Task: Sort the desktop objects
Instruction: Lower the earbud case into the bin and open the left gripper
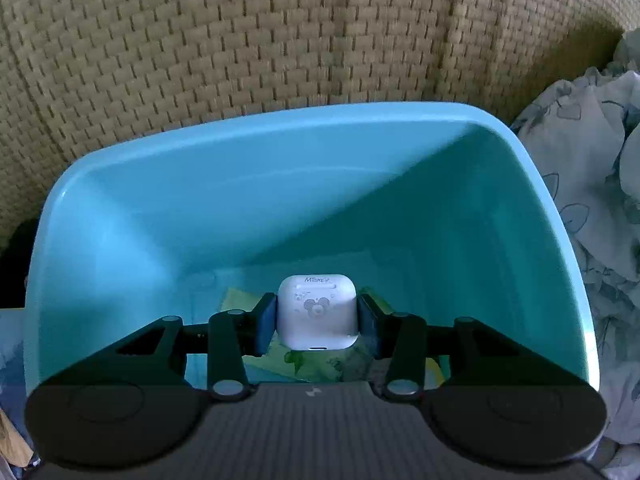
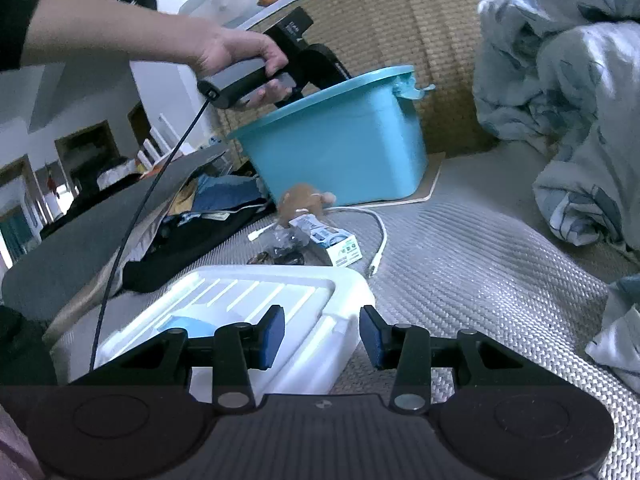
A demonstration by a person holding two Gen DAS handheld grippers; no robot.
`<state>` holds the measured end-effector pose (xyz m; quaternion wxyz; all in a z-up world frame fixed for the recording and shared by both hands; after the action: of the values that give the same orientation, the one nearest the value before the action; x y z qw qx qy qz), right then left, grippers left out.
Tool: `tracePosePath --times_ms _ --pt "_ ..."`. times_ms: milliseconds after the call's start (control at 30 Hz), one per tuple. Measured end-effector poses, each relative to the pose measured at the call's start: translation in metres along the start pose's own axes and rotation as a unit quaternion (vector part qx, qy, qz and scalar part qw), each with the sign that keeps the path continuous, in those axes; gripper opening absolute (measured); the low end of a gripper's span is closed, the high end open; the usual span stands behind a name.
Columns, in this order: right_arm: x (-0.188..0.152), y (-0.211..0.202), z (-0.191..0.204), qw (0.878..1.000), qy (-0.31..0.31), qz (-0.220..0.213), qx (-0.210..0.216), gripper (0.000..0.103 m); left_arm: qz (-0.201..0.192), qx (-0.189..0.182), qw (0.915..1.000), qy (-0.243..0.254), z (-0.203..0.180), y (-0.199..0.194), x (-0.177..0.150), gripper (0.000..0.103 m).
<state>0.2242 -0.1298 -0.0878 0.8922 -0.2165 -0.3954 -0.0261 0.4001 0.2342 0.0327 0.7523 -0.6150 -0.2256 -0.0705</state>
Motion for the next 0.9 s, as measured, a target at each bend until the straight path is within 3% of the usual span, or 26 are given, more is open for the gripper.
tracePosePath --times_ms 900 --pt "-0.0001 -0.0005 -0.0021 1.000 0.003 0.003 -0.001 0.047 0.041 -0.029 0.9987 0.013 -0.0053 0.0074 -0.0050 0.047"
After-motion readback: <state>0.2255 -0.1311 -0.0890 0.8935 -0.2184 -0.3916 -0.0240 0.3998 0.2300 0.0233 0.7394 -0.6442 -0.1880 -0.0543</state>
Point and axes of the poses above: each gripper's, at about its wrist camera, not at the fingertips, and y roughly the way its jaws point, z to its left, x to its top, the point moved 2 cm from there along y, roughly the way its jaws point, and after that the axes turned 15 degrees about y, right-handed, at the moved point
